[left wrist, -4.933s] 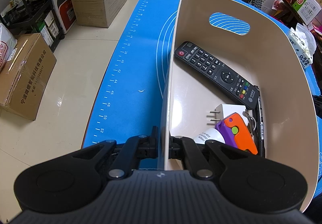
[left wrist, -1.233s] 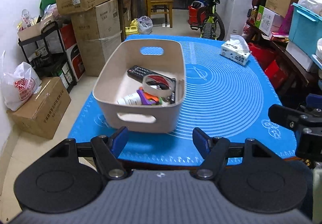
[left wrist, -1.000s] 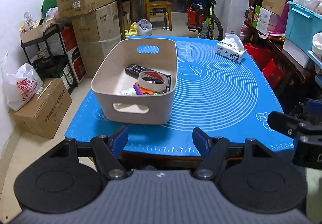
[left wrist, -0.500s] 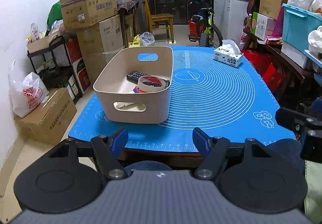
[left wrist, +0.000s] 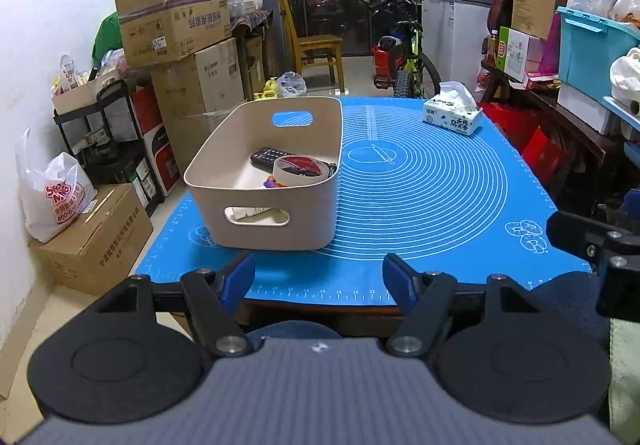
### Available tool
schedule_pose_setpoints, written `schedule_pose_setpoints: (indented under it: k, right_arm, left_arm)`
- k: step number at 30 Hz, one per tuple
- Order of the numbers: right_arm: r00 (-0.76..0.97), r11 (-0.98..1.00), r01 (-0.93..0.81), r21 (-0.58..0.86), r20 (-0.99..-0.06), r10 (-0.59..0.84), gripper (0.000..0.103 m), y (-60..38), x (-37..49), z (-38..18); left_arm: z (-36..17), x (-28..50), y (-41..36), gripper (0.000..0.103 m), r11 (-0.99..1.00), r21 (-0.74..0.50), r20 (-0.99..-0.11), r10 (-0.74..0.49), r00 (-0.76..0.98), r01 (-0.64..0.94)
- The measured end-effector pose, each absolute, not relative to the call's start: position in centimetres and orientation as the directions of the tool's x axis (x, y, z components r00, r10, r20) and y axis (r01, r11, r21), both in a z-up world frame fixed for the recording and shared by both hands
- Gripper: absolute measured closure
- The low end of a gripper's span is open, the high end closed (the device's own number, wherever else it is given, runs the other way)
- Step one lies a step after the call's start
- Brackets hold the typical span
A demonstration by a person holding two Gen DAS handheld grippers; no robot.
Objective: Organize rigid objects
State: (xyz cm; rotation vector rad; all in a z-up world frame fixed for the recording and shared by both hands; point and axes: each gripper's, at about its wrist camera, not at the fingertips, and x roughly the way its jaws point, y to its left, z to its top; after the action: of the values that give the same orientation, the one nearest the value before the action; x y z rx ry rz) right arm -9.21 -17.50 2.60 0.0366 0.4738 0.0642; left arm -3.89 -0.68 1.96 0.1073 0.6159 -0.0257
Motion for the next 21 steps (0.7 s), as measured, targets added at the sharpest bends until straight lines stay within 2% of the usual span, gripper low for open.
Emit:
schedule_pose_setpoints:
  k: [21]
  right_arm:
    - [0.889,0.998,-0.05,0.049,-0.453,0.067,0.003,-17.65,-9.13,2.62]
  left_arm:
    - [2.08,-4.2,-0.19,0.032,0.995,0.09,-0.561,0.012,0.827,0.047]
